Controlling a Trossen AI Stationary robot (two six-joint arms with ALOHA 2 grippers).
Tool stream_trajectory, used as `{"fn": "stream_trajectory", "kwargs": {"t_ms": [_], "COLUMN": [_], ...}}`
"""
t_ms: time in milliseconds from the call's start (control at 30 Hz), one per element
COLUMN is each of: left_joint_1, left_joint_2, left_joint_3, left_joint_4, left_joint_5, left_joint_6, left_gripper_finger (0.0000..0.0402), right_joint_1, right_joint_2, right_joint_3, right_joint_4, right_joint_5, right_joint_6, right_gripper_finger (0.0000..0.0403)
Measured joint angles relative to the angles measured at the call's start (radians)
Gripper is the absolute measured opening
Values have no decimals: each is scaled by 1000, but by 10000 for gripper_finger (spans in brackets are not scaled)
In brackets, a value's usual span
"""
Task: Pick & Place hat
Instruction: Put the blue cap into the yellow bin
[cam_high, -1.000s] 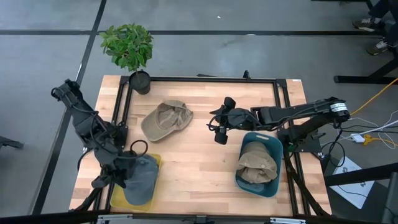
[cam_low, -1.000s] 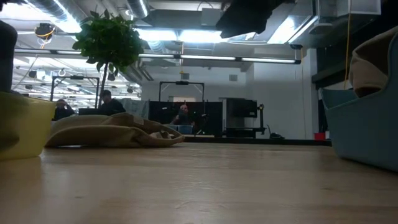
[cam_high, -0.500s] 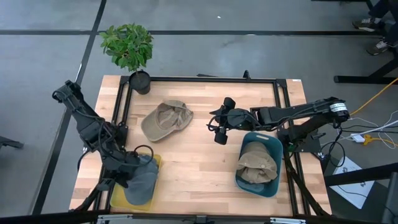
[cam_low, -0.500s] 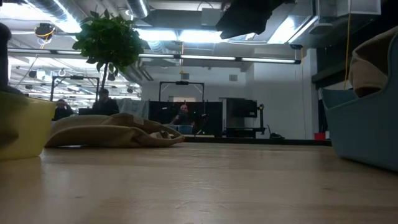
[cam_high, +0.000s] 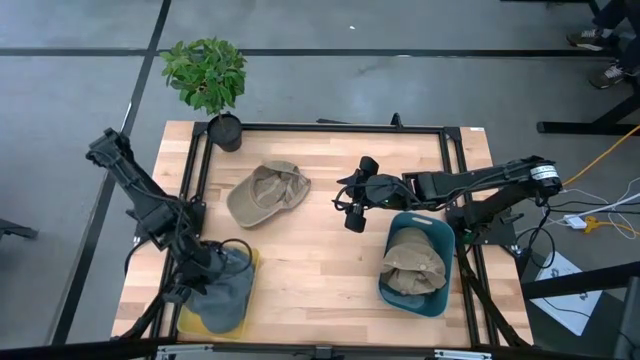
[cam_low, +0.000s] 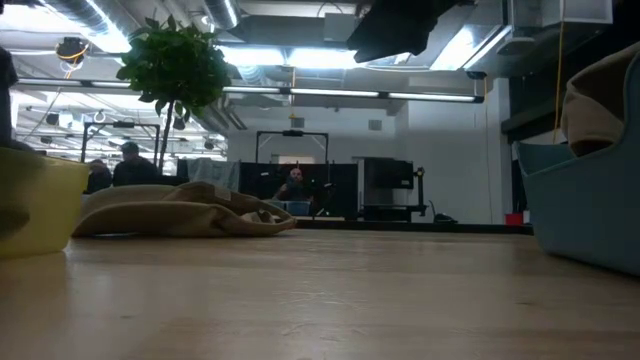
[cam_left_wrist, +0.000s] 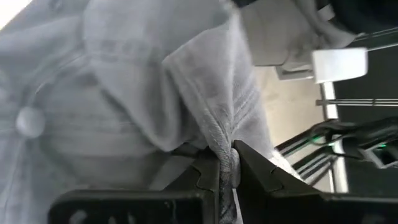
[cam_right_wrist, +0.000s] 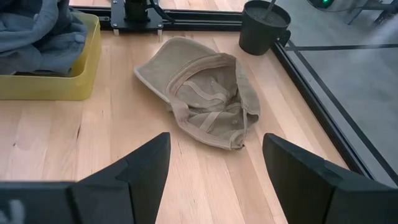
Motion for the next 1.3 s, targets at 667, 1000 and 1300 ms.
{"fn": "stream_trajectory", "kwargs": {"t_ms": [667, 1000, 1300], "left_joint_1": [104, 104, 104], "left_joint_2": [-114, -114, -114], "left_joint_3": [-200, -200, -200], "left_joint_4": [-5, 1, 20], "left_joint_5": [-219, -239, -176], "left_joint_6": [53, -4, -60], "left_gripper_finger": [48, 104, 204], "right_joint_1": [0, 0, 0], "right_joint_2": [0, 0, -1], "right_joint_3": [0, 0, 0], "right_joint_4": [2, 2, -6], "right_joint_5": [0, 0, -1], "right_joint_6": [0, 0, -5], "right_gripper_finger": [255, 255, 255]}}
